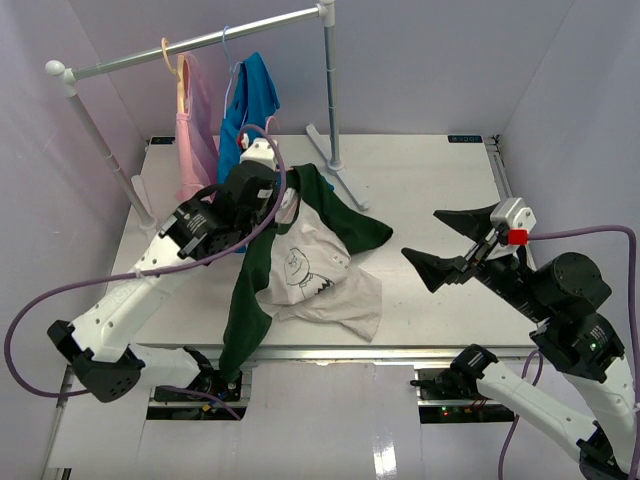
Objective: Place the t-shirt on the hanger
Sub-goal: Place the hanger at the clothesline.
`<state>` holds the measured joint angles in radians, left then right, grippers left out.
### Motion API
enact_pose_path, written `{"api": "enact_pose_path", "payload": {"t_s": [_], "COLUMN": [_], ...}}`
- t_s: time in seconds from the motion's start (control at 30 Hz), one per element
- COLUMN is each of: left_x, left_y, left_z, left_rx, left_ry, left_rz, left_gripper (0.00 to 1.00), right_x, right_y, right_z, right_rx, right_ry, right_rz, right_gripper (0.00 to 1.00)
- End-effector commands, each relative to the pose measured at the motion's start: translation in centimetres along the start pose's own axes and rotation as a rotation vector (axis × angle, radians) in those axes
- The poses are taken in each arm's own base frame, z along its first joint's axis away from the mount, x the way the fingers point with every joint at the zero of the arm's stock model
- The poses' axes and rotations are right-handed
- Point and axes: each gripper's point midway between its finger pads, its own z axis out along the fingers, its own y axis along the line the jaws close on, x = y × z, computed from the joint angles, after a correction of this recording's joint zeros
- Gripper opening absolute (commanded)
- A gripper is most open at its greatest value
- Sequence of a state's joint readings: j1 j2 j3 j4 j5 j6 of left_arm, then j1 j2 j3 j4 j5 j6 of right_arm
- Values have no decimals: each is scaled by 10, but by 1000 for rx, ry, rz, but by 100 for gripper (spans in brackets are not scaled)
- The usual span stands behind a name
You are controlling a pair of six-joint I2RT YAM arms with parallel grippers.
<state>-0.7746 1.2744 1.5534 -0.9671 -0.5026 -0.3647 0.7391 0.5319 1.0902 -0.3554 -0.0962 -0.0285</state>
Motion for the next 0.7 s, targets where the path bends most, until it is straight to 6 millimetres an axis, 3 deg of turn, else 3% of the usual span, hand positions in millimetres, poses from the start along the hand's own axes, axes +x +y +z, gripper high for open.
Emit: {"api": "enact_pose_path", "payload": {"t_s": [0.0,0.37,0.67], "left_x": [-72,-133,-170], "left_y": [3,22,1], "left_z": [11,51,42], "left_rx": [-80,-109,8], "left_ry": [-190,-305,-401], "left_rz": [-117,-179,-104], "left_gripper": [0,0,0], "right_x": [-9,4,4], "right_y": [-4,0,-3], "right_z": [-9,-16,-25], "right_rx": [34,20,47], "right_ry": [-56,-59,-89], "right_rz": [3,2,-8], "right_gripper": [97,97,97]}}
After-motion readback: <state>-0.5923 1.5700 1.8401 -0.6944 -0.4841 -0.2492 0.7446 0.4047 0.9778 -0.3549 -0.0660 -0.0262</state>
